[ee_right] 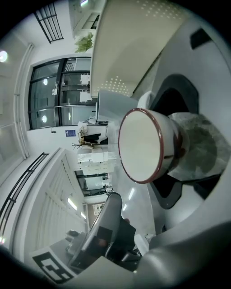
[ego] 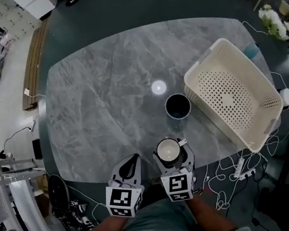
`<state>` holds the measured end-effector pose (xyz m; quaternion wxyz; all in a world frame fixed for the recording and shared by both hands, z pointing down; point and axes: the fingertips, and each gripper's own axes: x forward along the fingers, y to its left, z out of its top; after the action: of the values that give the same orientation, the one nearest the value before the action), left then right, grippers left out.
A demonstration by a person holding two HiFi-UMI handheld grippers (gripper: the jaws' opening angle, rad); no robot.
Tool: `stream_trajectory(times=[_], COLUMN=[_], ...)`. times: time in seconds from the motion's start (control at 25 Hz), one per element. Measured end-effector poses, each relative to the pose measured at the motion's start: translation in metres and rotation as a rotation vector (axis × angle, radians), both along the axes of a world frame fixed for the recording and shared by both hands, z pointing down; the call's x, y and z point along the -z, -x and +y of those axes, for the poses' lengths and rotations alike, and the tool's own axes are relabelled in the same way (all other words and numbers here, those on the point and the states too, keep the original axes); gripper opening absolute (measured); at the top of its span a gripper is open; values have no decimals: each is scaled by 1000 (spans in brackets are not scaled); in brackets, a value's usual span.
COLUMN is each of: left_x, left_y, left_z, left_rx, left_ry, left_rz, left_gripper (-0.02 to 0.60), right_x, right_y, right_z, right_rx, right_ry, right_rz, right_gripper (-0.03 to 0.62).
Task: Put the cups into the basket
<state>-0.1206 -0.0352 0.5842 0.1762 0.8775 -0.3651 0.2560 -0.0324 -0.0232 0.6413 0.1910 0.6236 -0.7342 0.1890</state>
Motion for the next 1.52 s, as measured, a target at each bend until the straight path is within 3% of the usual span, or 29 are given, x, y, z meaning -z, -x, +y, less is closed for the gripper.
stream_trajectory(times=[0.48,0.8,1.12,1.52], left_x=[4,24,85,133], left_y=[5,-9,-44,-116], left_z=[-3,-9,-23,-32], left_rx=[9,-1,-15,-108], left_ry=[-13,-37,-92,-143], left_rz=[0,40,139,193], left_gripper=[8,8,8,8], right_x=[4,57,125,178], right_y=[-4,-11,-45,-109], right_z=[1,5,4,-4], right_rx=[-19,-44,-94,-162], right_ry=[4,-65,-150,-200], right_rz=[-27,-76,-94,-94], right_gripper=[370,371,371,371])
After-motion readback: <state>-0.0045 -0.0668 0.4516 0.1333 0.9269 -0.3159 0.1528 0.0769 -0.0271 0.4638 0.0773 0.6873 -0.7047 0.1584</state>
